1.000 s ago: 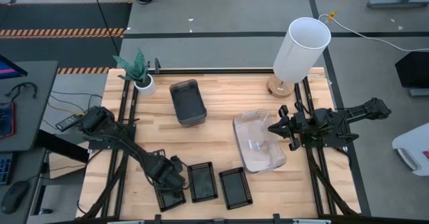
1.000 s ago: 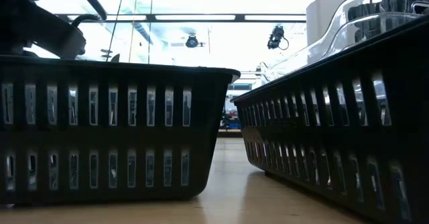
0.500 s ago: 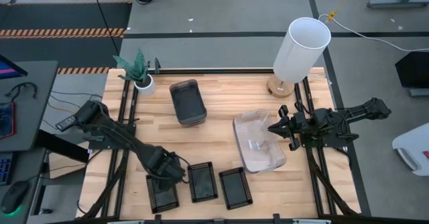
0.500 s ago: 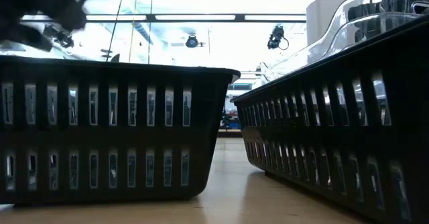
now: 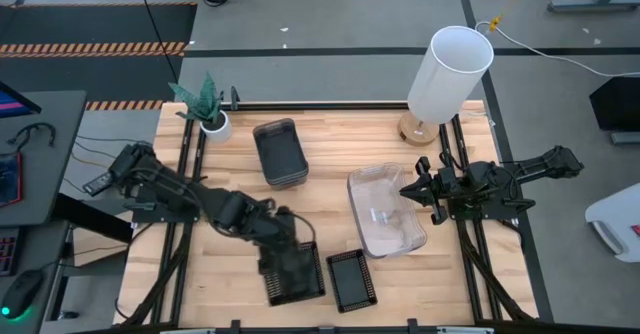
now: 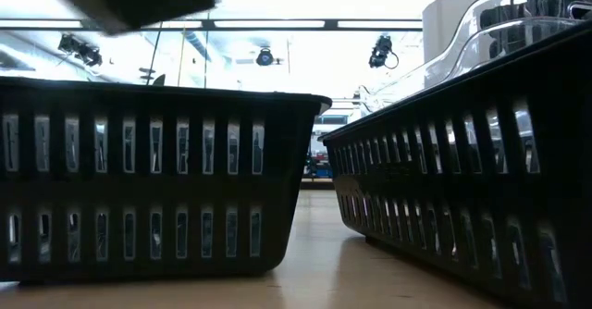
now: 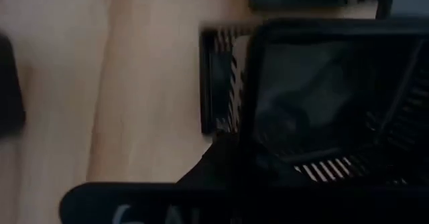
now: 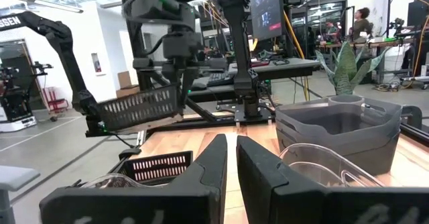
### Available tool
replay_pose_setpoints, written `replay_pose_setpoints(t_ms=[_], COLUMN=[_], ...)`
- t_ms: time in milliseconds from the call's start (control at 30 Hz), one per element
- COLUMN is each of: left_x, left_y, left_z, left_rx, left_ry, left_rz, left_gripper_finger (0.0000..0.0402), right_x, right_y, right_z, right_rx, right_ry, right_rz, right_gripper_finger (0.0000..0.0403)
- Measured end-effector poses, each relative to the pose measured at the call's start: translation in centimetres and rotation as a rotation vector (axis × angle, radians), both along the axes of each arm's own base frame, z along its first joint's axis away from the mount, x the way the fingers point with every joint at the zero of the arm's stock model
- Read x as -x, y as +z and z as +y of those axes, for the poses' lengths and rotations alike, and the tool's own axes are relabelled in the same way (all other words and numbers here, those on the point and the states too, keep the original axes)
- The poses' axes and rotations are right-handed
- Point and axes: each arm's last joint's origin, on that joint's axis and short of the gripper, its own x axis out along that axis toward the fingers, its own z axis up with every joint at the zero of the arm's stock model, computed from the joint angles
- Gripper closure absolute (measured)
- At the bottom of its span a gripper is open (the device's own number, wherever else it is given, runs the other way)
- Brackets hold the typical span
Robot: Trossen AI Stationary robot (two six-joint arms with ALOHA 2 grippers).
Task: Stack baskets by color
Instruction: Stack the left black bin on the middle black bin
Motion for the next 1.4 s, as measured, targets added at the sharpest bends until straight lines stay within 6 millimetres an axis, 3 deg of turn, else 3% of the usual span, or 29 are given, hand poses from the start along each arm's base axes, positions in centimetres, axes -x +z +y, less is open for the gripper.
replay_pose_setpoints(t_ms=[300, 733, 967, 1133, 1267, 1400], left_x=[-1.7, -1.6, -2.0, -2.1, -2.1, -2.1], left_y=[-1.2, -4.2, -7.0, -7.8, -7.7, -7.7], left_z=[1.9, 0.5, -0.1, -0.2, -0.2, -0.1], left_rx=[-0.003, 0.044, -0.009, -0.015, -0.034, -0.060], left_ry=[0.065, 0.104, 0.097, 0.051, 0.033, 0.016], left_rz=[-0.099, -0.102, 0.027, 0.066, 0.057, 0.047], left_gripper_finger=[0.0392, 0.0395, 0.0396, 0.0395, 0.0374, 0.0324], right_x=[0.0, 0.0, 0.0, 0.0, 0.0, 0.0], right_y=[0.0, 0.0, 0.0, 0.0, 0.0, 0.0], right_z=[0.0, 0.0, 0.0, 0.0, 0.0, 0.0], right_rx=[0.000, 0.000, 0.000, 0.000, 0.000, 0.000], right_ry=[0.000, 0.000, 0.000, 0.000, 0.000, 0.000], right_rz=[0.000, 0.000, 0.000, 0.000, 0.000, -0.001], right_gripper_finger=[0.0362, 0.0362, 0.0362, 0.0362, 0.0362, 0.0362])
